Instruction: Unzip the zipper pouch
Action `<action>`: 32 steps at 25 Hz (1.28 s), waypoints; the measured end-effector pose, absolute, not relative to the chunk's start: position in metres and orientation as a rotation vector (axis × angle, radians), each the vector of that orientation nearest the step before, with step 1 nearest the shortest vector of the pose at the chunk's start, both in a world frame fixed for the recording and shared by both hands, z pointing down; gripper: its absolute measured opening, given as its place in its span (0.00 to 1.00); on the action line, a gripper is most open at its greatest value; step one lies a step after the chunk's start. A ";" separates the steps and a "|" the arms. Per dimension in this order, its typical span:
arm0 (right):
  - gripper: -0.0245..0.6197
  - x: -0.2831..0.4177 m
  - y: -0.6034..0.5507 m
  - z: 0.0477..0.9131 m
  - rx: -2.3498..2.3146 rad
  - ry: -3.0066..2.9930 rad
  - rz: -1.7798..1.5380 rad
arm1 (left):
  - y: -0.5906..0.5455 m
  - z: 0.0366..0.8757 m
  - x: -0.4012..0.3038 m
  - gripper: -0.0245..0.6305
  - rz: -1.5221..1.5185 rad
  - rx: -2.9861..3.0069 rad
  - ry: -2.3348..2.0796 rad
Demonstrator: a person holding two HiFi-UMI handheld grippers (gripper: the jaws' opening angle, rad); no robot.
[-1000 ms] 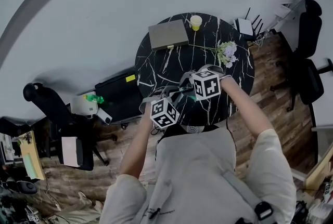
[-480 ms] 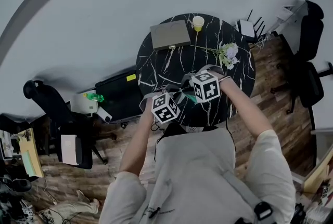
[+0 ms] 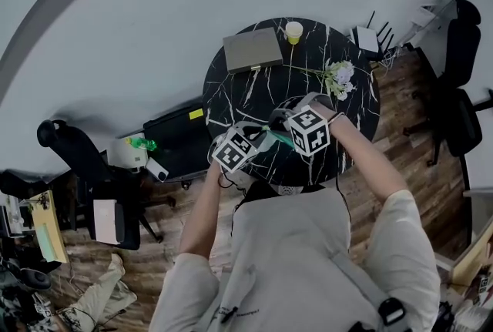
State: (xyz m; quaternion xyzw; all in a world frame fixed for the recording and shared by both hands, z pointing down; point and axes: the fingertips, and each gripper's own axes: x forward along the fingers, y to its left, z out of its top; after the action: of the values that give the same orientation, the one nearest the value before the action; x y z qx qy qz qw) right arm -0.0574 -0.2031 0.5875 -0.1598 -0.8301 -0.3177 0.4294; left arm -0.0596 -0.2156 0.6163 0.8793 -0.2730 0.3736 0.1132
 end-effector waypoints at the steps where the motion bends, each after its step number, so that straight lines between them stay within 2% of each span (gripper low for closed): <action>1: 0.05 -0.059 -0.205 0.586 -0.373 -2.081 -0.832 | -0.218 0.614 -0.063 0.10 1.033 2.561 -0.818; 11: 0.05 -0.059 -0.215 0.581 -0.205 -2.037 -1.152 | -0.232 0.599 -0.076 0.10 0.815 2.479 -0.916; 27: 0.05 -0.051 -0.227 0.575 -0.145 -2.020 -1.171 | -0.250 0.570 -0.091 0.10 0.730 2.487 -1.000; 32: 0.05 -0.047 -0.228 0.579 -0.153 -1.996 -1.177 | -0.252 0.561 -0.098 0.10 0.610 2.463 -1.018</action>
State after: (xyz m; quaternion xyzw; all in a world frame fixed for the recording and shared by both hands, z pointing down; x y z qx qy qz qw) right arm -0.0470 -0.2283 0.5788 -0.0606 -0.7885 -0.4647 0.3983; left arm -0.0982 -0.2520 0.5612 0.8822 -0.3648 0.2184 0.2023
